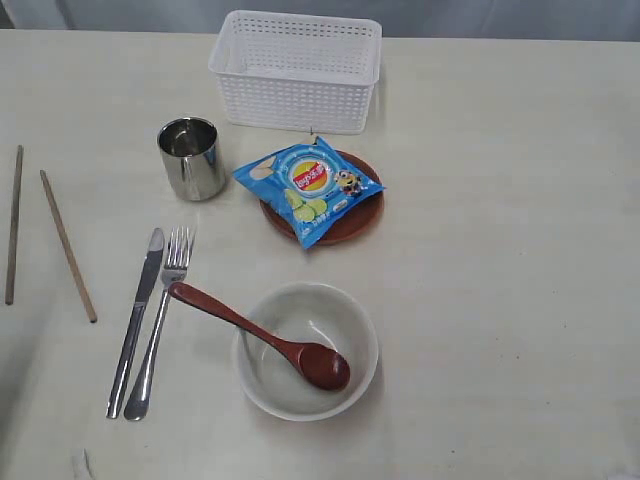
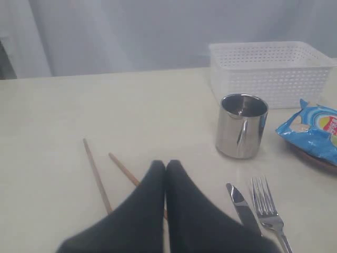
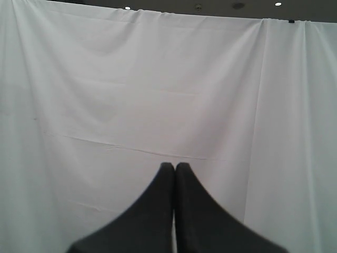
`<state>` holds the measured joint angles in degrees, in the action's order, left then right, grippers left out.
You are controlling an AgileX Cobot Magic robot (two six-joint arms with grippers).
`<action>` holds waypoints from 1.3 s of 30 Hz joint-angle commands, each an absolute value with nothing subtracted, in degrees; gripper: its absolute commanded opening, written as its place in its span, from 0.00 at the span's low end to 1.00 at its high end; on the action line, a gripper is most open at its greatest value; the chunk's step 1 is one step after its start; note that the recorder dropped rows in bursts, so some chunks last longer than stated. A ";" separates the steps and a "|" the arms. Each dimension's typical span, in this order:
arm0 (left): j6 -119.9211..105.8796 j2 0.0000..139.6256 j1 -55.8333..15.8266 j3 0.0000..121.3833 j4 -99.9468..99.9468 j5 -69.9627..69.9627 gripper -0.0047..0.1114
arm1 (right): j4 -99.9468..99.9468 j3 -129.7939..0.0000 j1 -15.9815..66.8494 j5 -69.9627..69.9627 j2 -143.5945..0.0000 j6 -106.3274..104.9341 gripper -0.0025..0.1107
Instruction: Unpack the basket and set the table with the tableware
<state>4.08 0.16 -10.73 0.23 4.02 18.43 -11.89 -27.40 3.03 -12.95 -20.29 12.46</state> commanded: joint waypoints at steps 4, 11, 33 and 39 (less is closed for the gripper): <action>4.08 0.00 -10.59 0.00 4.16 18.26 0.04 | -11.91 -27.29 2.91 -12.95 -20.21 12.61 0.02; 4.08 0.00 -10.59 0.00 4.16 18.26 0.04 | -11.91 -27.19 2.91 -12.95 -18.50 12.75 0.02; 4.08 0.00 -10.59 0.00 4.16 18.26 0.04 | -6.68 -16.74 2.91 -14.93 0.00 7.42 0.02; 4.08 0.00 -10.59 0.00 4.16 18.26 0.04 | -6.57 -8.54 2.91 -14.47 0.00 -1.70 0.02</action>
<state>4.08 0.16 -10.73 0.23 4.02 18.43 -5.89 -11.46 3.03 -14.67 -0.23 2.69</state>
